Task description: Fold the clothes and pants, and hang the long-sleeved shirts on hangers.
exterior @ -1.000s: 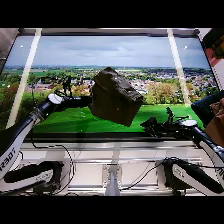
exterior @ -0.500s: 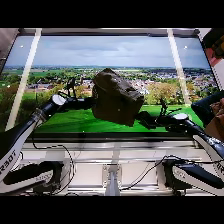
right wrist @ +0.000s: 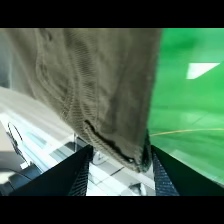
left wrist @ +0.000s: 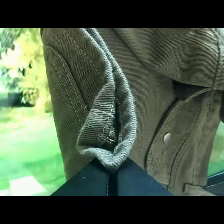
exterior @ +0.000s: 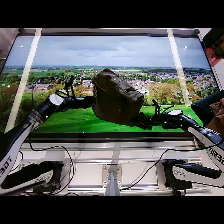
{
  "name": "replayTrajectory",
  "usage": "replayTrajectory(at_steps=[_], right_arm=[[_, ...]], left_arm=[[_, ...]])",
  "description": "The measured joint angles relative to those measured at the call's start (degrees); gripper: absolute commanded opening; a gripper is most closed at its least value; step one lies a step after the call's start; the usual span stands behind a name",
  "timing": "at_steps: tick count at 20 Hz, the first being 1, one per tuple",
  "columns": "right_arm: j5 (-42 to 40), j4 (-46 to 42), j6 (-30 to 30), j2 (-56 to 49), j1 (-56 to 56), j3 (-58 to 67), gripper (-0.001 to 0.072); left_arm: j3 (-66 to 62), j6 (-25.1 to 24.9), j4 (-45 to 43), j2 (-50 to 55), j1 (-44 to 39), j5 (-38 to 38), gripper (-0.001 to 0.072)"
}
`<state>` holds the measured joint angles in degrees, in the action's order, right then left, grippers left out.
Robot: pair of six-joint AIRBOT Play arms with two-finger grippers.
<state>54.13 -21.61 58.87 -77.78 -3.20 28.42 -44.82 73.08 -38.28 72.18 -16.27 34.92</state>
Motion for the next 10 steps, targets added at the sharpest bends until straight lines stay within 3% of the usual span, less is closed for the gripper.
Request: replayTrajectory(at_steps=[5, 10], right_arm=[[3.26, 6.8, -8.94, -0.46, -0.02, 0.15, 0.0432], [8.55, 12.28, -15.61, -0.57, -0.02, 0.2, 0.0432]], left_arm=[[0.02, 0.0, 0.7, -3.8, 0.0, 0.0, 0.0013], [0.02, 0.04, 6.93, -9.6, 0.0, -1.84, 0.0013]])
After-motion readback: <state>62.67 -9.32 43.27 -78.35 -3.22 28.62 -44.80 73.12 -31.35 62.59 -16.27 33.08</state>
